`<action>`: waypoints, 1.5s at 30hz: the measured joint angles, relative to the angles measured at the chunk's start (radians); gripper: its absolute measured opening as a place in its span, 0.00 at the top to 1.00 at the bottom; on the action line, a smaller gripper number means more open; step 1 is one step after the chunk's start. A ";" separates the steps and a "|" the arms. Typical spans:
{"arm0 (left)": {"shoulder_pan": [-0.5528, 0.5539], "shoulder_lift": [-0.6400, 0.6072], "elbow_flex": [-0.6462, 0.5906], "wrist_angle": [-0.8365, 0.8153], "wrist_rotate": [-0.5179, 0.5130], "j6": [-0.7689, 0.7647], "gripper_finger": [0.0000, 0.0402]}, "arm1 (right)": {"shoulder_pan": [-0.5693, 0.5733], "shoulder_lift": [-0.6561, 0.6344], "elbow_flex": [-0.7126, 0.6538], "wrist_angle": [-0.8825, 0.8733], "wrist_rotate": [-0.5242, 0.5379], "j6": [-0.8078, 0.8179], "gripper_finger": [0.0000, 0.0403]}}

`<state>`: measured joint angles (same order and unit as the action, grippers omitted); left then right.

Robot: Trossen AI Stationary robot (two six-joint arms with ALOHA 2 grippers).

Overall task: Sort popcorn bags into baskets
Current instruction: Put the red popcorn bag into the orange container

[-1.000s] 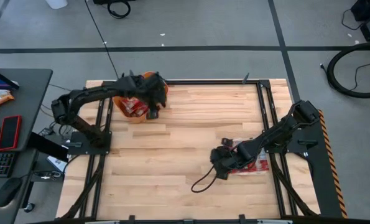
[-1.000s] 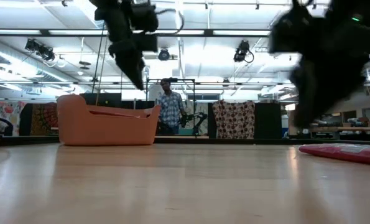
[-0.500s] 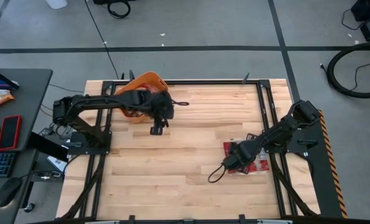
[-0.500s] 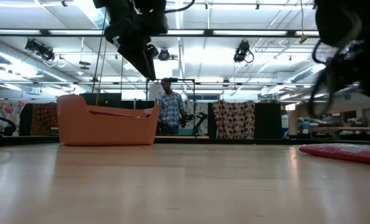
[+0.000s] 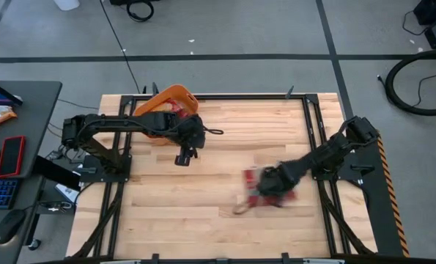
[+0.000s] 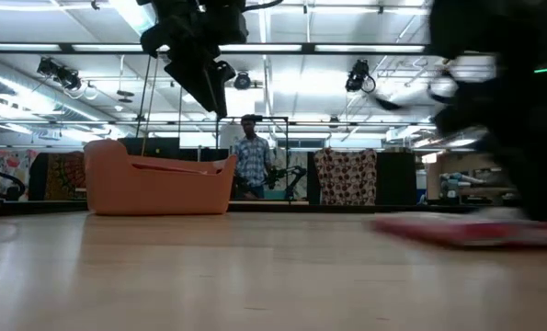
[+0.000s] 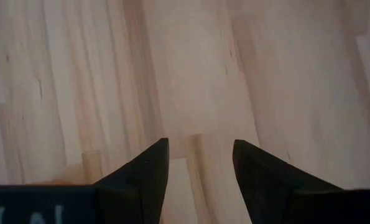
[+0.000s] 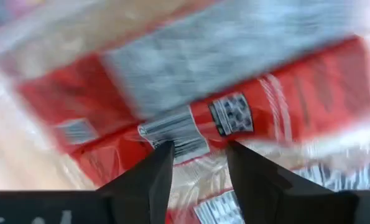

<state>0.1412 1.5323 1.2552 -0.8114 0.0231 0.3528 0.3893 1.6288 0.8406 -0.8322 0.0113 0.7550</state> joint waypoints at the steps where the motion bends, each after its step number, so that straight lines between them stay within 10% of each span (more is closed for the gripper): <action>1: -0.004 0.000 0.000 0.001 0.000 0.002 0.54 | -0.013 0.003 0.025 0.030 0.066 -0.024 0.60; 7: -0.041 0.001 0.000 -0.003 0.006 0.003 0.54 | -0.062 0.006 0.112 0.352 0.221 -0.329 0.60; 15: -0.164 0.001 -0.122 0.014 0.124 0.055 0.54 | -0.068 0.005 0.185 0.263 0.288 -0.429 0.60; 26: -0.424 0.001 -0.358 0.353 -0.219 0.263 0.54 | -0.023 0.004 0.186 0.127 0.391 -0.284 0.60; 45: -0.503 0.084 -0.549 0.689 -0.362 0.447 0.54 | 0.017 0.004 0.186 0.153 0.450 -0.232 0.60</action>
<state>-0.3614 1.6166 0.7067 -0.1223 -0.3386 0.7995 0.4065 1.6325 1.0267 -0.6795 0.4614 0.5228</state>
